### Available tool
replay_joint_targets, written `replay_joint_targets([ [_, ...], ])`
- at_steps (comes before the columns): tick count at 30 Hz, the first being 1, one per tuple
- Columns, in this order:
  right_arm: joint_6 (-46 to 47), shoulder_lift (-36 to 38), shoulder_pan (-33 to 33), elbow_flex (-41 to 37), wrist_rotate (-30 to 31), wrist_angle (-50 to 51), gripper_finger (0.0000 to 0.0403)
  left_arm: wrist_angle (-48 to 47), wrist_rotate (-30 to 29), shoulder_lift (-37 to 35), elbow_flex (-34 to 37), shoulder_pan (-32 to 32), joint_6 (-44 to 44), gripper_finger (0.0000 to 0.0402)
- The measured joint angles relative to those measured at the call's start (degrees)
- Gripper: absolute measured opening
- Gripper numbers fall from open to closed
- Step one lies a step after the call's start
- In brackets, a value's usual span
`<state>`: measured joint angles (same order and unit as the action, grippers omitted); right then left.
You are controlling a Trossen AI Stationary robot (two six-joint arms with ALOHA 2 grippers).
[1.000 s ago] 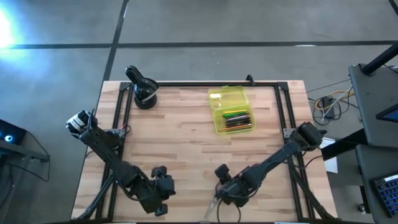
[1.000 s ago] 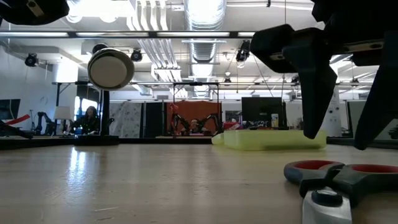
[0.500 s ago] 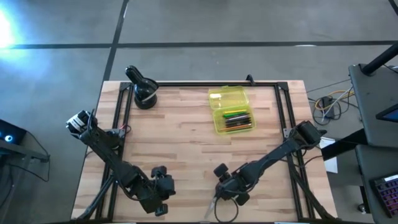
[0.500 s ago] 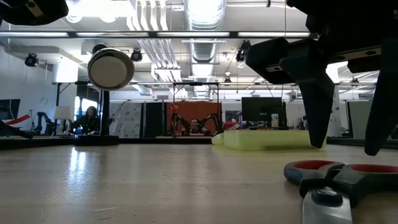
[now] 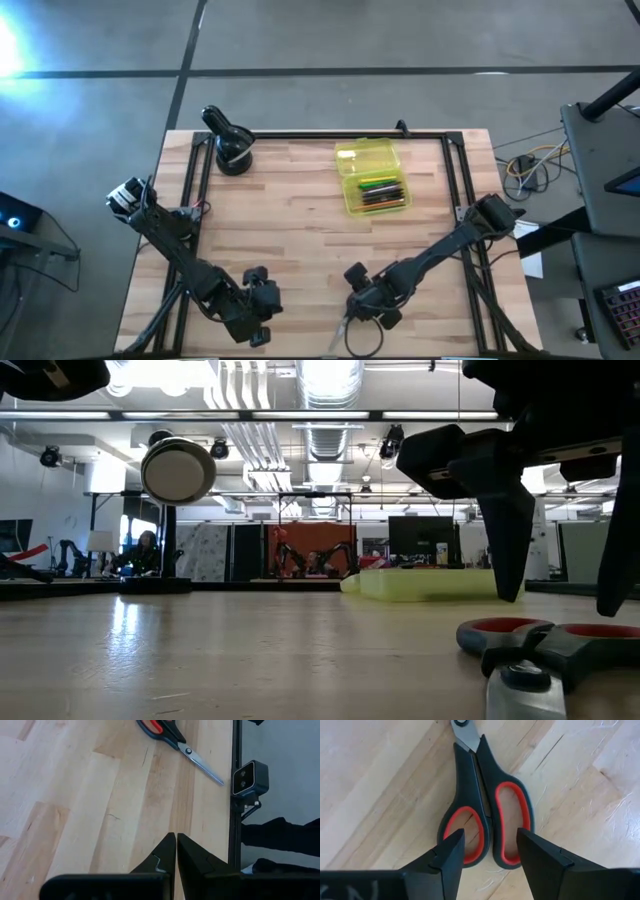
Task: Pick & place school supplies into a supply box
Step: Put the scissors into the supply box
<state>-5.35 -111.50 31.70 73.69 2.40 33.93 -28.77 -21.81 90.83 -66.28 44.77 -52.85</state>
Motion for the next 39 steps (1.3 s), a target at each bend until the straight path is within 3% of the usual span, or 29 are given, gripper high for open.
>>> replay_joint_targets([
  [12, -0.49, -2.33, -1.24, -1.9, -4.47, -1.28, 0.0145, 0.04, -0.38, 0.0, 0.0, -0.02, -0.24, 0.0],
  [19, 4.64, -3.48, -1.39, -1.35, -4.46, -1.32, 0.0133, 0.02, -0.38, 0.02, 0.0, 0.0, -0.92, 0.0],
  [28, 8.93, -3.53, -1.39, -1.38, -4.06, -1.5, 0.0055, 0.02, -0.78, 0.02, 0.0, 0.0, -0.92, 0.0],
  [39, 9.5, -2.64, -1.39, -0.81, -4.15, -0.08, 0.0054, 0.02, -0.73, 0.02, 0.0, 0.02, -1.01, 0.0],
])
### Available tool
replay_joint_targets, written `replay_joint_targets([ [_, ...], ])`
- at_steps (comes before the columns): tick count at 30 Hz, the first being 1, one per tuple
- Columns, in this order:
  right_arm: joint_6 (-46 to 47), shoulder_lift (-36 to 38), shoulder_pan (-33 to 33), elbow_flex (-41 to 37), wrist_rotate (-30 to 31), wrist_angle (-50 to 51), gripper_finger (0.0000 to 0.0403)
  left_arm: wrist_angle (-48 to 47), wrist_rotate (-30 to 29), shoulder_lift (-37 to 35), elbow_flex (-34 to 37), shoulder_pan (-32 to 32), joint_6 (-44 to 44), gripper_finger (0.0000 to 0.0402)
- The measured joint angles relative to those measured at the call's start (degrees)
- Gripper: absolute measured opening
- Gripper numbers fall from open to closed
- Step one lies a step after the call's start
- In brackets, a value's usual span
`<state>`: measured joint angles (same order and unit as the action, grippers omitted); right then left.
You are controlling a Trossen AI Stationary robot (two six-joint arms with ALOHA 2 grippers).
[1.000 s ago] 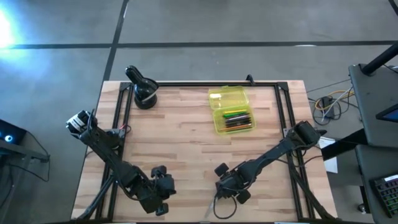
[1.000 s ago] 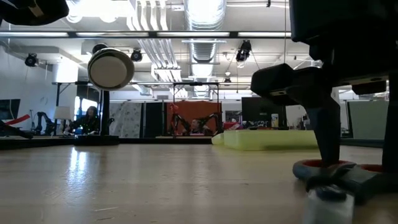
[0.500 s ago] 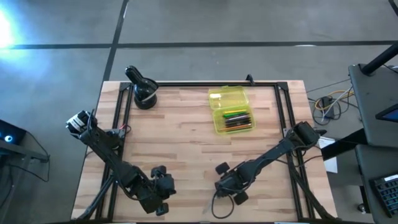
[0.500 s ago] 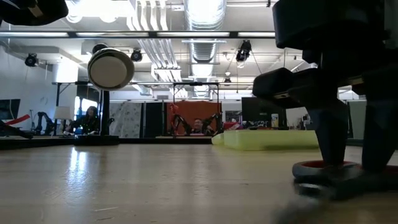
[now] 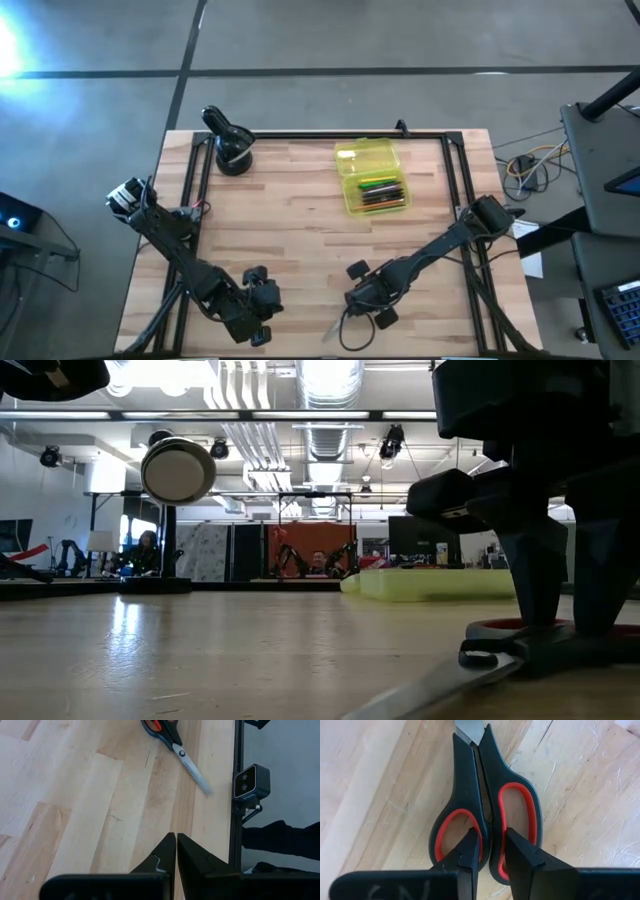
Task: Pick & place school supplies into a supply box
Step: Put the scissors into the supply box
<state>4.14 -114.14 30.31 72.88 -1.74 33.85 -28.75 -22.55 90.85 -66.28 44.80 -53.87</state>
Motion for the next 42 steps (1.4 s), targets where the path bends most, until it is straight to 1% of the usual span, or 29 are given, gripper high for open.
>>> replay_joint_targets([
  [15, 4.24, 5.87, 0.04, -0.21, 0.27, 5.33, 0.0054, -0.09, 0.15, 0.0, 0.0, 0.0, 0.02, 0.0],
  [25, 6.62, 10.73, -0.27, -0.31, 1.93, 13.26, 0.0054, -0.61, 0.84, -0.02, 0.0, 0.0, 1.34, 0.0],
  [34, 13.24, 19.16, -2.98, -3.2, 5.11, 21.34, 0.0054, -0.64, 0.96, -1.08, -0.02, -0.19, 4.31, 0.0],
  [38, 15.43, 24.6, -5.78, -5.04, 5.59, 24.49, 0.0054, -0.85, 0.91, -1.73, 0.0, -0.48, 5.72, 0.0],
  [42, 15.24, 30.65, -9.75, -6.81, 6.5, 28.15, 0.0054, -0.91, 0.9, -2.81, 0.0, -0.89, 6.76, 0.0],
])
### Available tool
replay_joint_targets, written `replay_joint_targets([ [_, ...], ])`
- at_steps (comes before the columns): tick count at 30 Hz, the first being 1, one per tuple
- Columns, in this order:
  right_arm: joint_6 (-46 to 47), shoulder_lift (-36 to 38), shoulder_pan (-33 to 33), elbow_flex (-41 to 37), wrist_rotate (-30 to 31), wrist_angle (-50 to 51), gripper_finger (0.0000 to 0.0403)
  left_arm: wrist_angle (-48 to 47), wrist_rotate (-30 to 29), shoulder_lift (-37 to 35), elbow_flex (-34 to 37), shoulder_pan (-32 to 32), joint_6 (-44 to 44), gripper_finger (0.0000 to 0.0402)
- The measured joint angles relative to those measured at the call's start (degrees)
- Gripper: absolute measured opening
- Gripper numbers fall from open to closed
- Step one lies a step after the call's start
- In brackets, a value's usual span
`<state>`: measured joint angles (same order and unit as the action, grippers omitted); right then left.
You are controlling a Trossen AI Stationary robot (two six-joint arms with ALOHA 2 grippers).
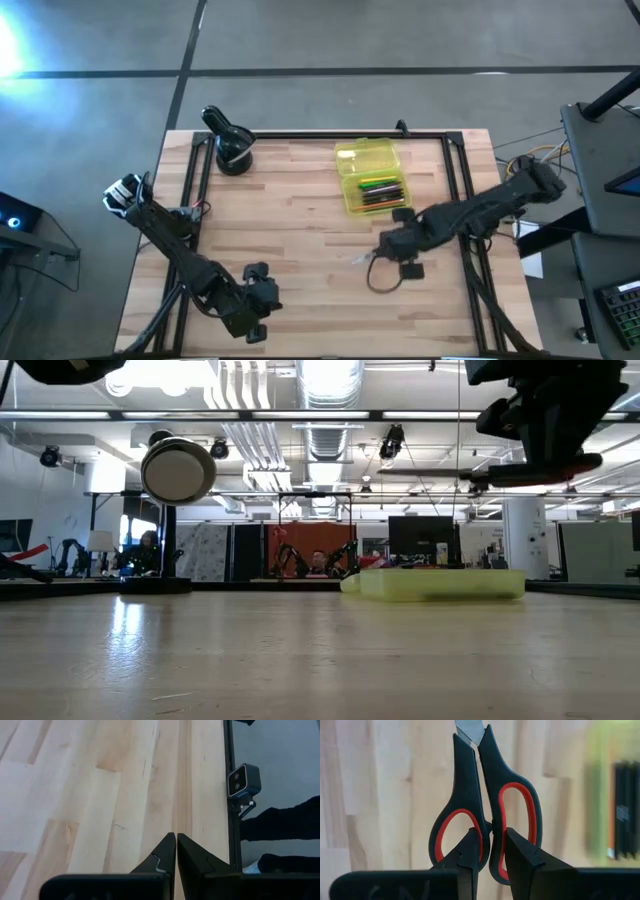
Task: Pick & place school supplies into a supply box
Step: Put the scissors into the supply box
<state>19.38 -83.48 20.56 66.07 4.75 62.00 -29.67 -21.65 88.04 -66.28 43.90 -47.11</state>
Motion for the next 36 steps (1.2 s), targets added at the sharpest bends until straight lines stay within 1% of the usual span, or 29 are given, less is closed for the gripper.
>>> replay_joint_targets([
  [6, -5.04, 7.74, -9.53, -2.59, 1.45, 4.55, 0.0054, -1.0, -0.09, -2.17, -0.02, -2.1, 3.86, 0.0],
  [10, -12.55, 11.25, -16.85, -4.5, 1.31, 4.94, 0.0054, -2.92, -0.18, -4.03, -0.01, -5.01, 4.67, 0.0],
  [14, -21.14, 12.13, -23.6, -4.81, 0.98, 5.0, 0.0054, -2.89, -0.55, -5.99, -0.02, -8.75, 5.15, 0.0],
  [20, -33.0, 10.42, -32.25, -5.04, -1.48, 4.17, 0.0054, -2.83, -0.56, -8.25, -0.02, -14.49, 8.44, 0.0],
  [23, -38.21, 9.16, -36.26, -5.6, -3.63, 2.37, 0.0054, -2.8, -0.57, -9.02, -0.02, -17.07, 10.19, 0.0],
  [26, -42.62, 7.56, -40.14, -6.24, -5.19, 0.52, 0.0054, -2.8, -0.55, -9.15, -0.02, -19.42, 11.73, 0.0],
  [29, -46.88, 5.73, -43.67, -6.69, -5.5, -0.64, 0.0054, -2.79, -0.53, -9.15, -0.02, -21.49, 13.14, 0.0],
  [33, -52.55, 3.19, -48.04, -7.17, -7.87, -1.79, 0.0054, -2.78, -0.13, -9.13, -0.02, -24.14, 14.72, 0.0],
  [36, -55.73, 1.16, -50.91, -7.15, -7.91, -3.08, 0.0054, -2.78, -0.1, -9.13, -0.02, -25.86, 15.65, 0.0],
])
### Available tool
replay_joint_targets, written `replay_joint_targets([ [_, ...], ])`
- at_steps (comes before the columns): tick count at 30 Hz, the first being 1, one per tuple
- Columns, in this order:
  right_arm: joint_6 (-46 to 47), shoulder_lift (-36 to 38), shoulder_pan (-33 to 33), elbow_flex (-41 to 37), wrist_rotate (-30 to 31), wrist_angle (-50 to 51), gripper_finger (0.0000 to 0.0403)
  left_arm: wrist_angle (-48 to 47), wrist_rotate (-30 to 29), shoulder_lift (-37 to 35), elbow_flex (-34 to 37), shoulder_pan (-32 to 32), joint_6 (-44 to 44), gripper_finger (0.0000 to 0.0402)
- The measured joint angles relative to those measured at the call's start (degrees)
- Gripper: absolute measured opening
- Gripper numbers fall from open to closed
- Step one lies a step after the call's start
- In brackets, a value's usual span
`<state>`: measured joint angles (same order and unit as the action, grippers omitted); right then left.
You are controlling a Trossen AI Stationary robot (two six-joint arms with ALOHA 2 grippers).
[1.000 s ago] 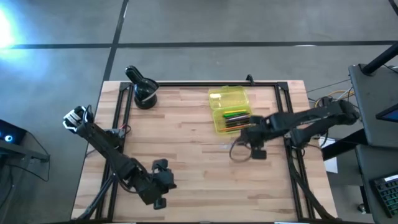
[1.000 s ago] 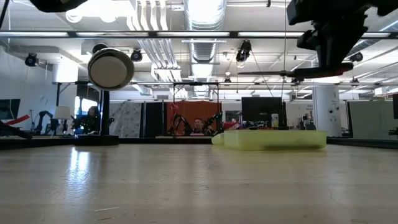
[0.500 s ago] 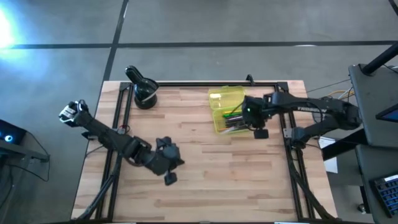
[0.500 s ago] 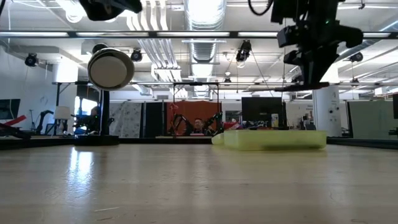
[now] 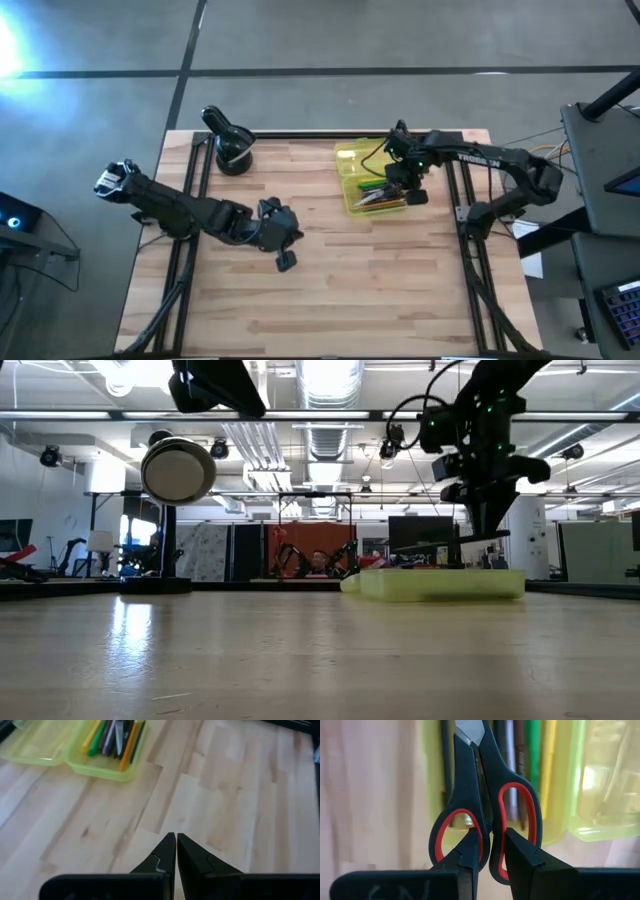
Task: Pick & place school supplies into a supply box
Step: Put the scissors into the supply box
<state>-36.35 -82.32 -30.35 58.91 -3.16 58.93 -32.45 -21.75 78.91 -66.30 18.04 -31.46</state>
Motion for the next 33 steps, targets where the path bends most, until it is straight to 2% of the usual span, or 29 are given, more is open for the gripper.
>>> replay_joint_targets([
  [6, -1.84, -4.1, -3.83, 0.53, -3.33, -5.3, 0.0054, 0.0, 0.02, 0.0, 0.0, -3.1, 1.9, 0.0],
  [22, 0.29, -13.91, -4.05, -1.07, -3.53, -8.95, 0.0055, 0.0, 0.06, 0.0, 0.0, -6.57, 2.42, 0.0],
  [28, 2.71, -15.93, -4.04, -1.07, -3.39, -9.21, 0.0122, -0.13, 0.04, 0.0, 0.0, -6.64, 2.97, 0.0],
  [33, 2.99, -15.49, -4.04, -1.07, -3.37, -9.1, 0.0146, -0.14, 0.07, 0.0, 0.0, -6.68, 2.97, 0.0],
])
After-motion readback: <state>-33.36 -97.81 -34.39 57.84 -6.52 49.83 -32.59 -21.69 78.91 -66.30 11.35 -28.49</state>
